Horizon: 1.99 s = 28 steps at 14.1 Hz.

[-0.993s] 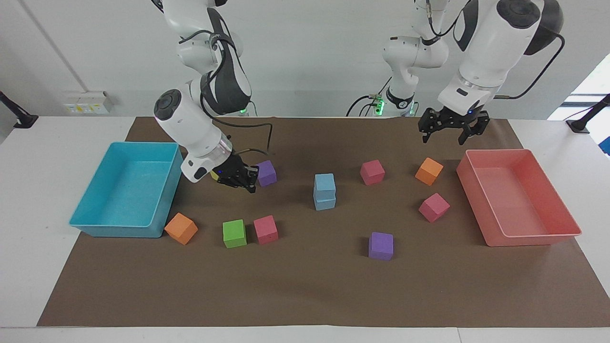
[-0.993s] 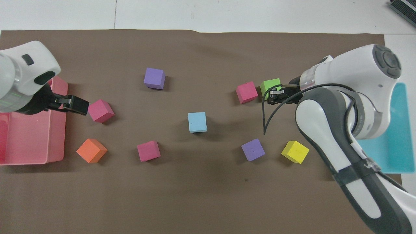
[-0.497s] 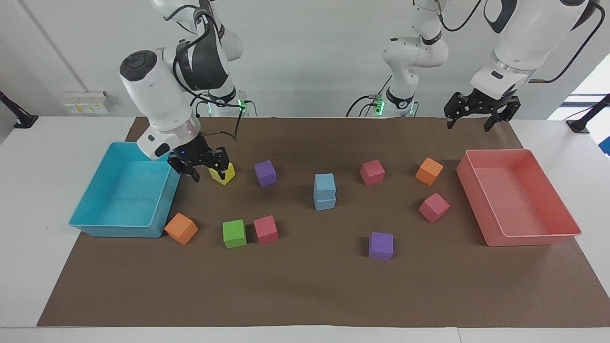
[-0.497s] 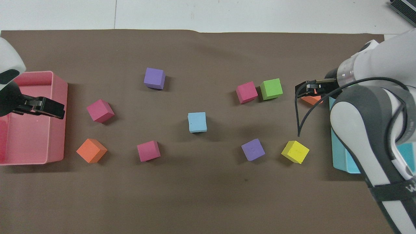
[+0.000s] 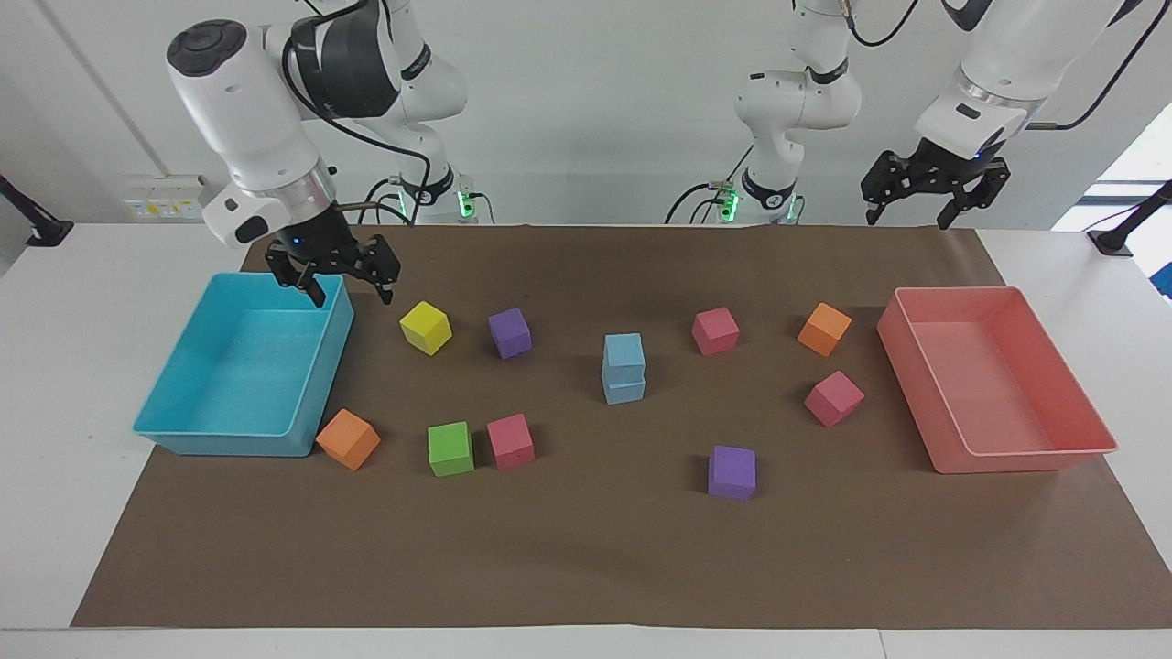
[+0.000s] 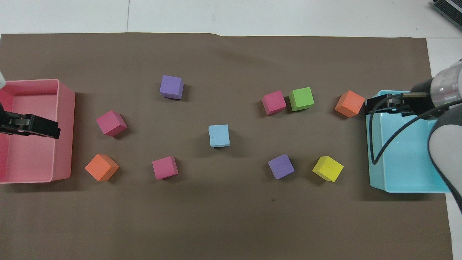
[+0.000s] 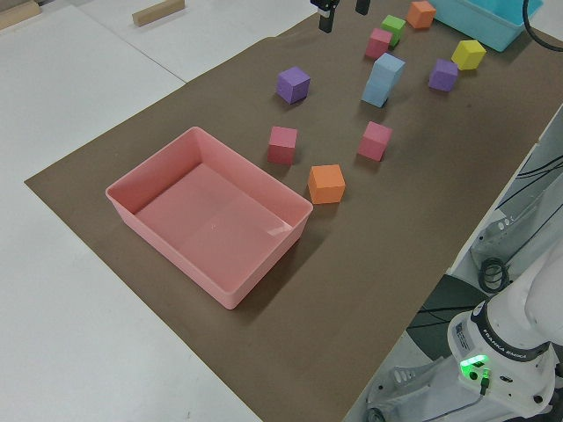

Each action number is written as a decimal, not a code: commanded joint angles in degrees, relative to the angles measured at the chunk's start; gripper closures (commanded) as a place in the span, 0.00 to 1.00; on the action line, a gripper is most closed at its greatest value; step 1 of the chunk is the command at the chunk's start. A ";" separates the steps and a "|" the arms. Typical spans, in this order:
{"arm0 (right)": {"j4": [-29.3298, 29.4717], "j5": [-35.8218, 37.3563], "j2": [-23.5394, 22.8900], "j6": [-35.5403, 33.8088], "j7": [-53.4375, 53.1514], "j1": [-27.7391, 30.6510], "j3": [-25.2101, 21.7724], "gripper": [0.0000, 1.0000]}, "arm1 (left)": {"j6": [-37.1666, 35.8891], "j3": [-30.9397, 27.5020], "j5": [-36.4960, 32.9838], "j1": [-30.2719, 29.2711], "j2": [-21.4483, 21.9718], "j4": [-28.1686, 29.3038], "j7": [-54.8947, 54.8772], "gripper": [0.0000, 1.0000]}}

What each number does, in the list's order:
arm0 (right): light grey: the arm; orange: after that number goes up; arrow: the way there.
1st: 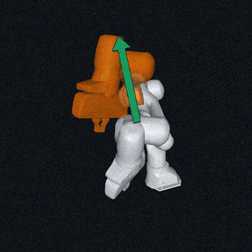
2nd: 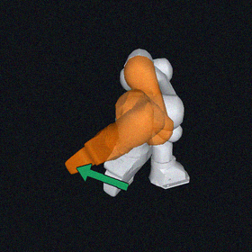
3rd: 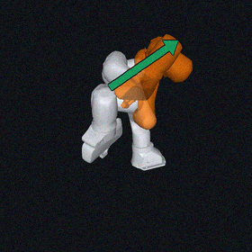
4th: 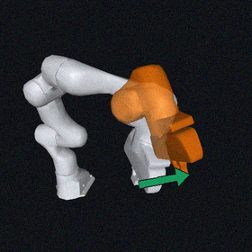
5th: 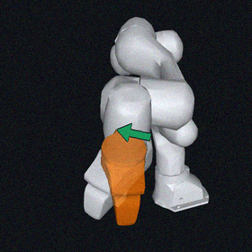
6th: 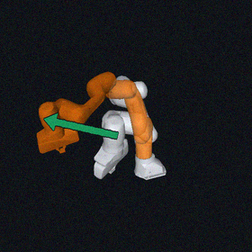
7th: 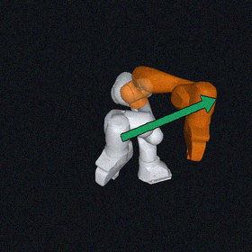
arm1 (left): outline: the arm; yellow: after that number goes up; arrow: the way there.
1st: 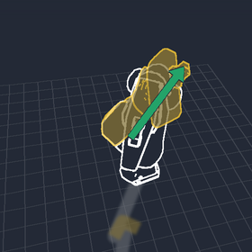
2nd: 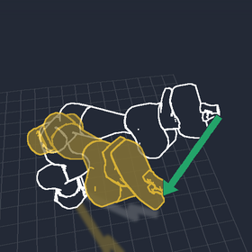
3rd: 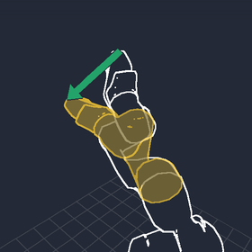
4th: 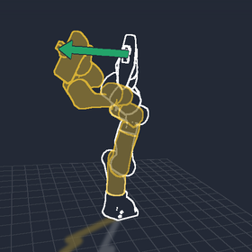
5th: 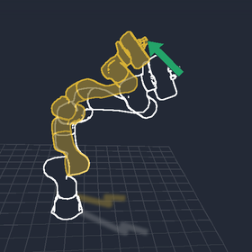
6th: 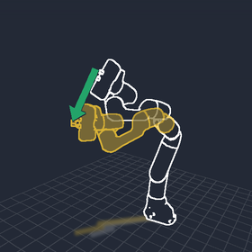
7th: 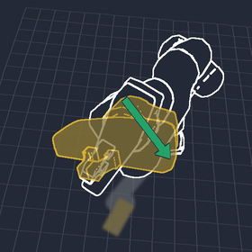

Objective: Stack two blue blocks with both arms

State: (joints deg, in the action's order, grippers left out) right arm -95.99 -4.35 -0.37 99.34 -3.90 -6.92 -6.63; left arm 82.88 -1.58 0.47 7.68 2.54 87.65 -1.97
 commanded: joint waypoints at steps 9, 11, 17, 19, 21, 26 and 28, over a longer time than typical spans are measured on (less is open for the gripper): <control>0.19 4.52 5.02 -7.57 3.81 7.54 -0.58 0.00 | 0.18 0.53 1.64 -1.97 1.33 1.12 -0.32 0.00; 3.34 5.06 5.03 -10.46 3.99 7.53 -0.49 0.00 | 0.09 0.53 1.64 -1.97 1.33 1.12 -0.41 0.00; 10.56 6.90 5.29 -19.78 3.99 7.45 -0.05 0.00 | -0.61 0.53 1.46 -1.97 1.59 1.65 -0.41 0.00; 11.18 8.22 5.29 -20.24 5.13 7.19 0.21 0.00 | -0.53 0.53 1.46 -1.97 1.59 1.65 -0.41 0.00; 10.31 7.61 7.04 -18.31 4.61 5.79 0.91 0.00 | -0.53 0.62 1.20 -1.97 1.59 1.65 -0.41 0.00; 6.36 7.61 7.31 -16.19 3.29 4.37 1.53 0.00 | -0.53 0.53 1.20 -1.97 1.59 1.74 -0.49 0.00; 4.33 7.61 7.58 -13.92 3.46 4.37 1.79 0.00 | -0.44 0.53 1.20 -1.97 1.59 1.74 -0.49 0.00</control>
State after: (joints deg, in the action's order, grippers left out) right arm -88.01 1.92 5.73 82.44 -0.43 -2.71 -5.42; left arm 82.54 -1.52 1.40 6.52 2.61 87.70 -2.00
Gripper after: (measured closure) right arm 0.000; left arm 0.000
